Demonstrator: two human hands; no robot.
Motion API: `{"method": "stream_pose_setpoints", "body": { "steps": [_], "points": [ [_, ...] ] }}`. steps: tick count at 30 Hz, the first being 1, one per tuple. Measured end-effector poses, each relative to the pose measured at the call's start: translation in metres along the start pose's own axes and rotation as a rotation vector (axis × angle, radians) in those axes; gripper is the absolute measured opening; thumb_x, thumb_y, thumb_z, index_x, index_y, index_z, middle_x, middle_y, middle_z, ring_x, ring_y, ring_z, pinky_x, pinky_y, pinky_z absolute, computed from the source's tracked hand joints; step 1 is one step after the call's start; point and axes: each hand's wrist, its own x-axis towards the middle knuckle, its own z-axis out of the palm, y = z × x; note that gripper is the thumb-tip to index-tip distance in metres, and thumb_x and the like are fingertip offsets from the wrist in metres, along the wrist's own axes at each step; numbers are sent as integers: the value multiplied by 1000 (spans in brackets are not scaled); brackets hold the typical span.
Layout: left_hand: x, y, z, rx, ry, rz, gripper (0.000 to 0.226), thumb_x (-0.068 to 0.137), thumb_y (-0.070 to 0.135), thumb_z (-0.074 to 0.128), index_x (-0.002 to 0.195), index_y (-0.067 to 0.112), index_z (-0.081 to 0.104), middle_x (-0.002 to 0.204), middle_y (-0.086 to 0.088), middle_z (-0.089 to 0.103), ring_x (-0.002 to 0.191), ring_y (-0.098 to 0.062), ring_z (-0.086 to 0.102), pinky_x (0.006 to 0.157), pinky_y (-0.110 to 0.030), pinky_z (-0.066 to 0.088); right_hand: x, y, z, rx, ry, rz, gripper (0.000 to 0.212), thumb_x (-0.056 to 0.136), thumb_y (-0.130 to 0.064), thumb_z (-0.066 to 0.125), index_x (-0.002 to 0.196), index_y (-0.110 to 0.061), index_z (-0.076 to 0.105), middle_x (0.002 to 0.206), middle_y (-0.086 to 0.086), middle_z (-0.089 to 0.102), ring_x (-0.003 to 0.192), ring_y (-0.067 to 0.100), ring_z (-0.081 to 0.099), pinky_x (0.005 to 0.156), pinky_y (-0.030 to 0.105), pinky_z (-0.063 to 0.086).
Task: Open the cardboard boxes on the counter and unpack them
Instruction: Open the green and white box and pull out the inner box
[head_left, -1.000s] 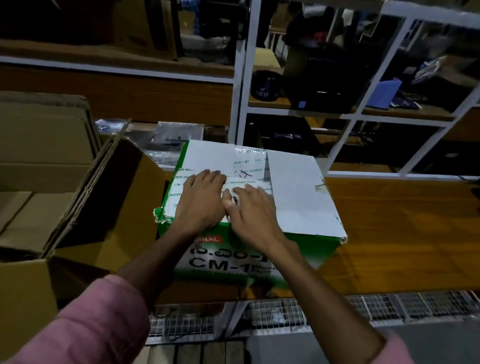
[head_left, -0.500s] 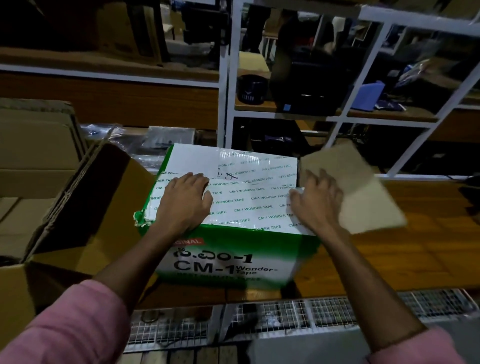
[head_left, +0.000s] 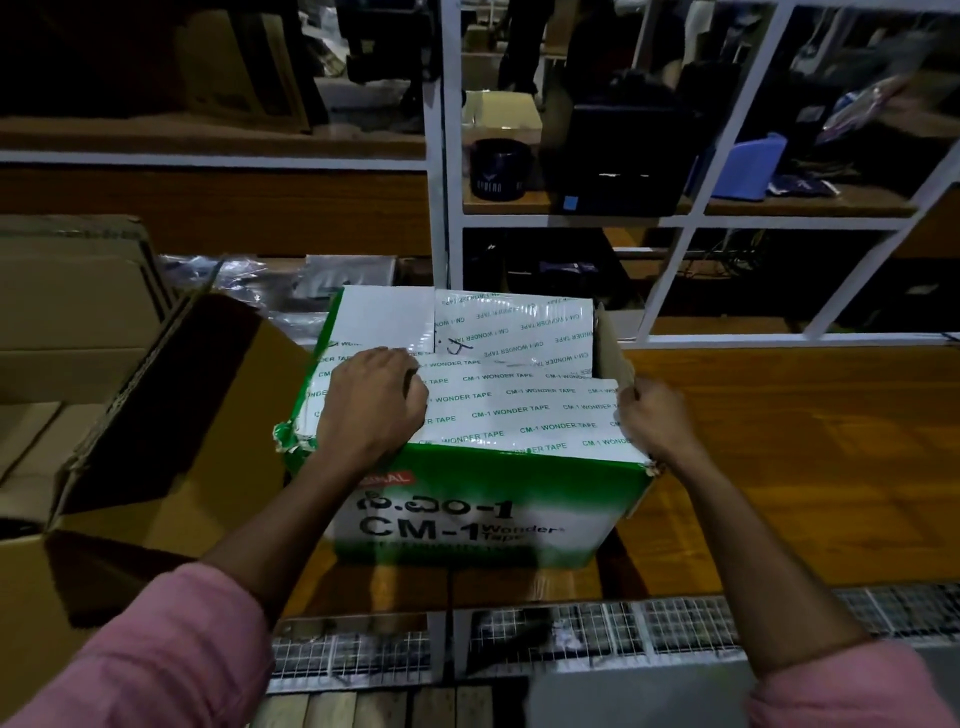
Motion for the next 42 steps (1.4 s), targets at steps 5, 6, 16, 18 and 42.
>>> {"method": "stream_pose_setpoints", "body": {
  "steps": [5, 6, 16, 18, 42],
  "points": [
    [5, 3, 7, 15, -1, -13, 36, 88, 34, 46, 105, 13, 70, 101, -5, 74, 93, -27, 64, 80, -40, 50, 13, 9, 5, -107, 118, -79, 27, 106, -22, 44, 87, -13, 62, 81, 8, 70, 66, 20, 61, 55, 26, 39],
    [5, 2, 7, 20, 0, -9, 39, 90, 36, 44, 110, 14, 69, 105, -6, 73, 97, -27, 63, 83, -41, 49, 13, 11, 7, -134, 160, -97, 26, 105, -23, 46, 88, -14, 62, 80, 7, 69, 67, 22, 62, 55, 28, 39],
    [43, 32, -34, 90, -275, 163, 54, 100, 45, 27, 135, 11, 51, 128, -15, 59, 113, -31, 57, 105, -57, 38, -12, -57, -8, -175, 401, -625, 25, 101, -24, 54, 103, -9, 74, 97, 8, 74, 87, 23, 66, 86, 41, 48],
    [52, 43, -56, 93, -87, 219, 37, 103, 38, 38, 116, 10, 60, 110, -13, 63, 94, -27, 58, 82, -44, 48, -24, -86, -22, -138, 335, -642, 35, 105, -31, 47, 92, -11, 73, 79, 6, 71, 69, 20, 63, 71, 34, 47],
    [-76, 69, -36, -131, -294, 453, 59, 89, 6, 61, 144, 9, 41, 146, -12, 51, 122, -31, 57, 104, -43, 45, -124, -92, 44, -506, -112, -374, 17, 95, -24, 62, 112, -24, 63, 106, 1, 71, 106, 26, 64, 95, 41, 39]
  ]
}}
